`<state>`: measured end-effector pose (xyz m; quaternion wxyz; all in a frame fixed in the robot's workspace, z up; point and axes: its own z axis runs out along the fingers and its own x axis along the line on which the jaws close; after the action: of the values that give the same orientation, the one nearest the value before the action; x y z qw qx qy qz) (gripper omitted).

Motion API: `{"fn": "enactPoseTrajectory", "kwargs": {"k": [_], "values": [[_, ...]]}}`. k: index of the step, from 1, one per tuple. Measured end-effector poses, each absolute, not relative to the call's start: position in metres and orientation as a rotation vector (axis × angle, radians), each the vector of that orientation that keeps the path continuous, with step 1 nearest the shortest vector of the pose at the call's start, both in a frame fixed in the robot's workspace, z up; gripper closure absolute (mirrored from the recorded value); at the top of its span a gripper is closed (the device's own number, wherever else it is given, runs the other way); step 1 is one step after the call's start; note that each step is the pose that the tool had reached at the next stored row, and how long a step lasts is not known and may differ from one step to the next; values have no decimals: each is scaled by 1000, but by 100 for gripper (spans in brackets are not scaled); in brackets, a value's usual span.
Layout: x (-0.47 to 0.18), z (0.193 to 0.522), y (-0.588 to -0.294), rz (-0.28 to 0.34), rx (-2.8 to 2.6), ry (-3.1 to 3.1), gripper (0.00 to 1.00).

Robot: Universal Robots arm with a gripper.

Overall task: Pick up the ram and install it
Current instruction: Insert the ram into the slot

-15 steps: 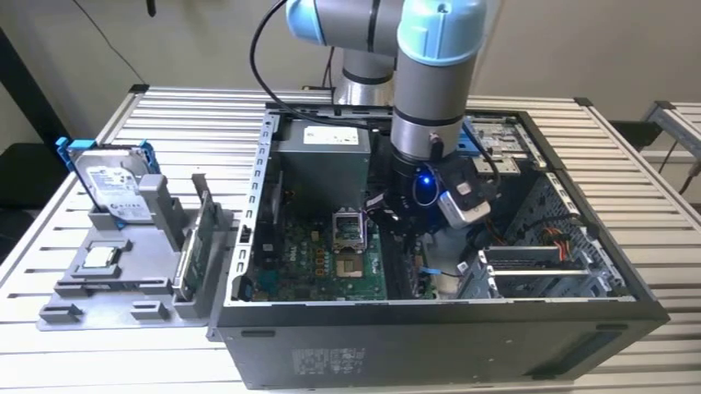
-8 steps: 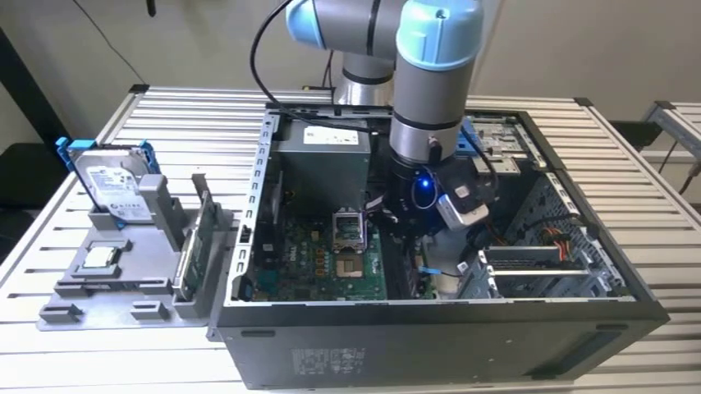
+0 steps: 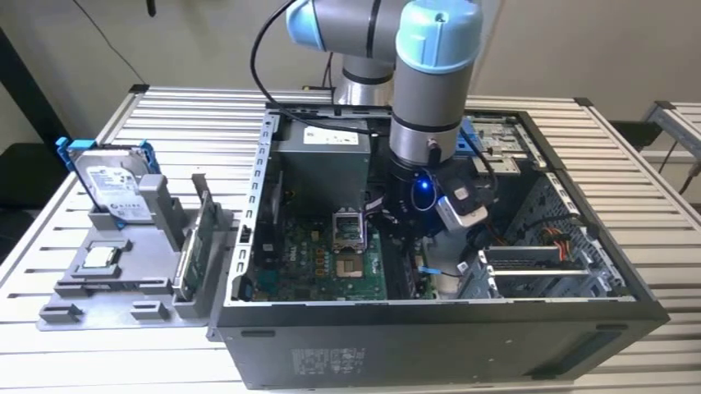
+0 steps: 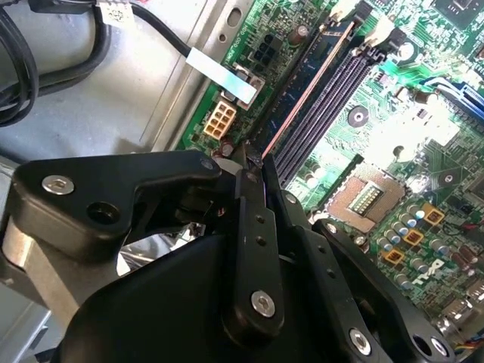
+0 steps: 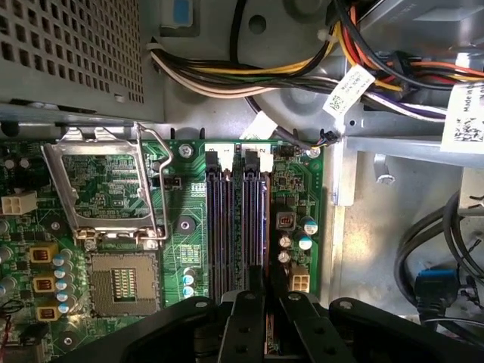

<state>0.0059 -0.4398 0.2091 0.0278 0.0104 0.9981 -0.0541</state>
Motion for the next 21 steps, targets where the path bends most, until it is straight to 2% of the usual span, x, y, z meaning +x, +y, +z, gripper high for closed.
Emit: {"fn": "enactPoseTrajectory", "kwargs": {"k": [2,3,15,21], "values": [[6,209,-440,-165,32,3081,84],[6,209,-440,-166,32,3081,78],[6,247,-440,-168,31,3094,78],[6,248,-440,-168,31,3096,80]]}}
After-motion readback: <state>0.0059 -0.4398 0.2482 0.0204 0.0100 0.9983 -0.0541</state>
